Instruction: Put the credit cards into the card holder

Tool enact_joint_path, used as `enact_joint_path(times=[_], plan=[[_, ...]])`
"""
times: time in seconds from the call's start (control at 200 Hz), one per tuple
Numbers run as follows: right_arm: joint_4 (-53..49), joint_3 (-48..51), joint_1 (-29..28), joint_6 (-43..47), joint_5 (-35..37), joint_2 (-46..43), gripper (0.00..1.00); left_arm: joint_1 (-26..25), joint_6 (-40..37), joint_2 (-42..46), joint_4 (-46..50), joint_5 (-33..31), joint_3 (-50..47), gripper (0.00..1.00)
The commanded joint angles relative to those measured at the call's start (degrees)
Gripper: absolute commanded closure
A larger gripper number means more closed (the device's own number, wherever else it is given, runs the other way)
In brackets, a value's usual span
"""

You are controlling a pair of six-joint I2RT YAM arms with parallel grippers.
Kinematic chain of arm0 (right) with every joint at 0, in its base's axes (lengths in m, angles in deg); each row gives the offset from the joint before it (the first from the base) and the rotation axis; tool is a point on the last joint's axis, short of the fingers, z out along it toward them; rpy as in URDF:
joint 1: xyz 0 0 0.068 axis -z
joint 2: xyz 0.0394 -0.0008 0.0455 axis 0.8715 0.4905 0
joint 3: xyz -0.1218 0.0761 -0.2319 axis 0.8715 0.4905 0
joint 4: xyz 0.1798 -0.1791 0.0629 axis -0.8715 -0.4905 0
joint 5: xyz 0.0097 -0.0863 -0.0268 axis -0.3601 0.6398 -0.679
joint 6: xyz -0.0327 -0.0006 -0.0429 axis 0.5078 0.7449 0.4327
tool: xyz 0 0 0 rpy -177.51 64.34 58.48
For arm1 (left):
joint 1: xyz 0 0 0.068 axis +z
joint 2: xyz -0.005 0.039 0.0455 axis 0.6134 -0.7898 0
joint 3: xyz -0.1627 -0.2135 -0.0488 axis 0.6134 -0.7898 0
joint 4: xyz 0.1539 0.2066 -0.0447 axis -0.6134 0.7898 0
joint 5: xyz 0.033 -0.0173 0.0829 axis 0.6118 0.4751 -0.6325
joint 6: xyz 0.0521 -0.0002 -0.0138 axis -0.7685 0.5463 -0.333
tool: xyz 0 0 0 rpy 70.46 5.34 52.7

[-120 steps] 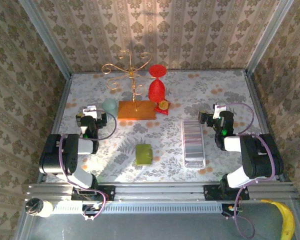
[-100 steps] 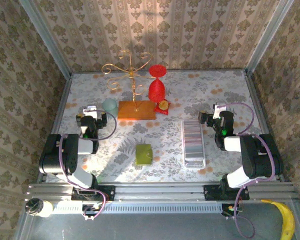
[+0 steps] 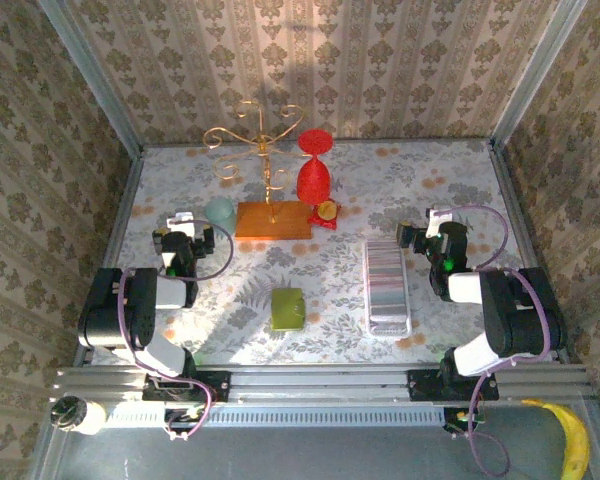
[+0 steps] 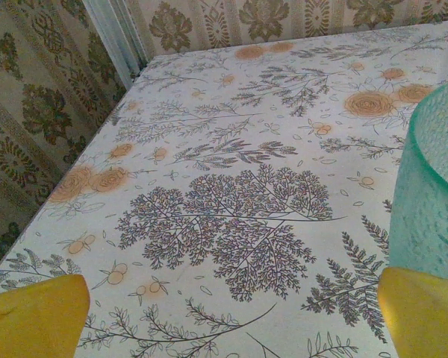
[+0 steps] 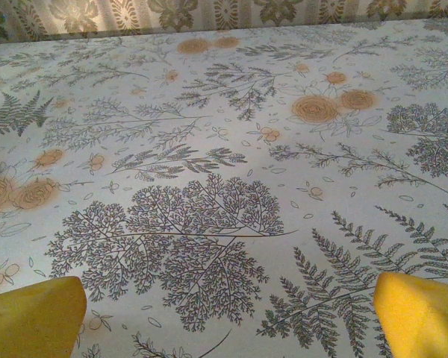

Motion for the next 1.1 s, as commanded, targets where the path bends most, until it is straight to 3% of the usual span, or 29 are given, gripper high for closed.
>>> enact_joint_path(times=[0.0, 0.32, 0.425, 0.56, 0.625, 0.655, 0.695, 0.74, 0.805, 0.92, 0.985, 1.095], plan=[[0.8, -1.3, -0.3, 1.0, 1.1, 0.6, 0.0, 0.4, 1.0, -0.2, 0.1, 0.6, 1.2, 0.0], [0.9, -1.3, -0.3, 1.0, 1.1, 0.5, 0.0, 0.1, 0.6, 0.0, -0.3, -0.5, 1.1, 0.0], [-1.0, -1.1, -0.3, 1.1, 0.8, -2.6, 0.0, -1.5, -1.0, 4.4, 1.4, -1.7, 0.4, 0.0], [-13.3, -0.4, -0.6, -3.0, 4.0, -17.3, 0.0, -8.6, -3.5, 17.2, 13.1, -15.2, 2.5, 0.0], [-25.4, -2.8, -0.5, -9.0, 8.4, -24.5, 0.0, -10.8, 4.6, 25.7, 26.6, -22.2, 6.3, 0.0], [-31.9, -4.5, -0.3, -12.3, 10.1, -27.4, 0.0, -10.7, 10.8, 29.4, 38.5, -23.0, 9.9, 0.0], [-41.5, -7.0, -0.1, -18.7, 13.0, -30.7, 0.0, -9.7, 17.6, 34.3, 52.1, -20.8, 13.9, 0.0], [-51.1, -9.7, 0.7, -24.1, 13.8, -33.6, 0.0, -7.7, 22.2, 38.8, 59.4, -15.7, 15.3, 0.0], [-56.9, -10.3, 1.4, -28.8, 12.0, -36.8, 0.0, -5.5, 31.6, 44.8, 62.2, -11.7, 13.1, 0.0], [-58.7, -9.4, 1.9, -31.9, 3.9, -41.4, 0.0, -1.4, 35.9, 55.2, 63.5, 6.1, 10.2, 0.0], [-63.4, -10.6, 1.9, -34.9, 1.6, -43.2, 0.0, -1.4, 38.7, 59.0, 69.3, 10.1, 11.3, 0.0], [-67.2, -13.7, 1.9, -32.9, -11.1, -44.1, 0.02, -2.8, 41.0, 61.9, 77.8, 15.0, 12.8, 0.0]])
